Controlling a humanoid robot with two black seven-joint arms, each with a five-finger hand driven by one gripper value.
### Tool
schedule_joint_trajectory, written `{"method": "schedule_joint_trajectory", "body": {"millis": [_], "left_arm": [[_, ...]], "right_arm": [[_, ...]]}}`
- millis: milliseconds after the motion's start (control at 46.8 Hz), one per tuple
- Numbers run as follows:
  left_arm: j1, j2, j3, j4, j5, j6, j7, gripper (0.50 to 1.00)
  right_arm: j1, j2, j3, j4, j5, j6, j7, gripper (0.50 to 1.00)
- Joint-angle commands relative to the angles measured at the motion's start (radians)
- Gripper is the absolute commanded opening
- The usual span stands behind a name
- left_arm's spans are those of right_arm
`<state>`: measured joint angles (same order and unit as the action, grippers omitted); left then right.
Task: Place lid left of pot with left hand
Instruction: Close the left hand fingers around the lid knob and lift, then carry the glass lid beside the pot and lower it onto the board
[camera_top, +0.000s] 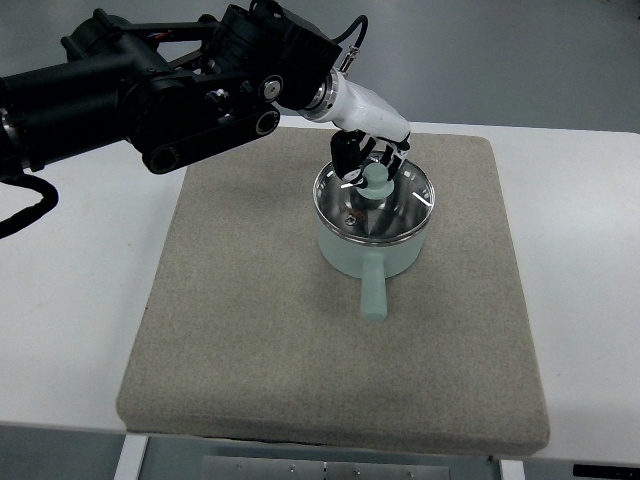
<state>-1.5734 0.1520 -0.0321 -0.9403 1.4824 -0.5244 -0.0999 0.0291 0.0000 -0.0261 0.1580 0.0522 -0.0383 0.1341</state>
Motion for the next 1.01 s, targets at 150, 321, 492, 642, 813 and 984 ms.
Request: {"method": "schedule_joint_trajectory", "body": {"millis": [150,321,492,642,813,984], "left_arm": [[-0.013,0.0,-0.011,0.002,-0.001,0.003,-0.001,0.5],[-0.036,0.004,-0.014,0.002,-0.002,0.003,0.0,0.5],[-0.05,0.029,-0.011,0.0,-0.002,0.003,-0.001,0.5],[-0.063,0.098,-0.011,-0.002,-0.016,0.003,-0.001,0.5],[-0.048,0.215,-0.009,-0.002,-0.01,0.014,-0.001,0.5],[0.021,0.288,0.001,-0.003,-0.004,0.064,-0.001,0.5]], "right_arm": [[0.0,0.0,0.0,0.0,0.0,0.0,0.001,0.924],[0.0,0.0,0.0,0.0,0.0,0.0,0.001,0.924],[0.0,0.0,0.0,0.0,0.0,0.0,-0.001,0.924],[0.0,0.0,0.0,0.0,0.0,0.0,-0.001,0.924],[0.0,0.0,0.0,0.0,0.0,0.0,-0.001,0.924],[0.0,0.0,0.0,0.0,0.0,0.0,0.001,0.924]]}}
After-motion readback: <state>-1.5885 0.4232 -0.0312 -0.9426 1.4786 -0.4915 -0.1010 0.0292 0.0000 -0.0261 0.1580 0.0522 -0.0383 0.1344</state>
